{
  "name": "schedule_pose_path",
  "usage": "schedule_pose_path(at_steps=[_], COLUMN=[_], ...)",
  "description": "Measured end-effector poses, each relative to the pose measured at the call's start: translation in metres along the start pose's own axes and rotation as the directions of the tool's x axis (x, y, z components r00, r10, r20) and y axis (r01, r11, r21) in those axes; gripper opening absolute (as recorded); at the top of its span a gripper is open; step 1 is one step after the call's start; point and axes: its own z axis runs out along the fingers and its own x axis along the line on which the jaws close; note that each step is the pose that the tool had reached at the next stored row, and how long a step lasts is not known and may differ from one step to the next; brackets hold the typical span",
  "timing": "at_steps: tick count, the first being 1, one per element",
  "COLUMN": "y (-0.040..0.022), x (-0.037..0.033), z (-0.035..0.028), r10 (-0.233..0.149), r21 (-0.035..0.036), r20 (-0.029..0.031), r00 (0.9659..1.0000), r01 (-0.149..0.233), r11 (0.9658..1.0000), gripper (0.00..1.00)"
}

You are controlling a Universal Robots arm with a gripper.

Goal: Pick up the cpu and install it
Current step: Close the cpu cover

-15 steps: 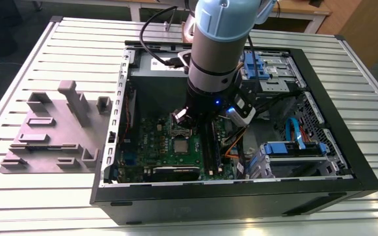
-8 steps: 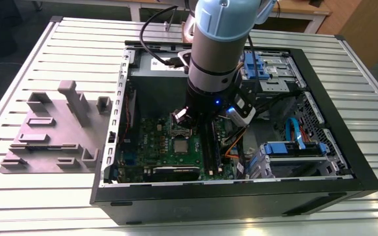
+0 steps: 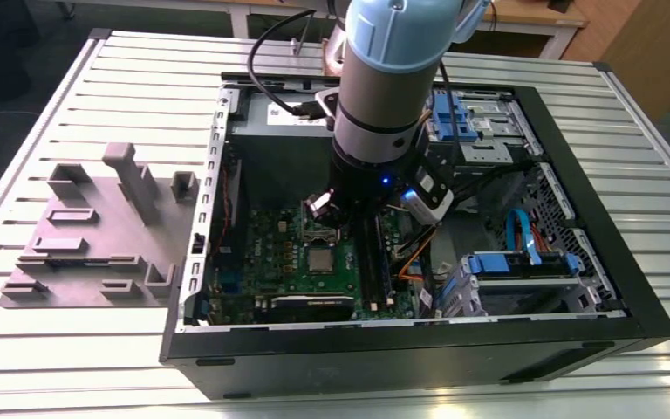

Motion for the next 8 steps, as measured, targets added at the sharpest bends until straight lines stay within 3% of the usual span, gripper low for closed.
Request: schedule_pose_path(at_steps=[8], y=[0.0001], x=[0.0], z=[-0.0014], r10=[0.0], r21=[0.0], r20=[0.0001], r00=[1.0], r01=[0.0], r11=[1.0], gripper=[0.1])
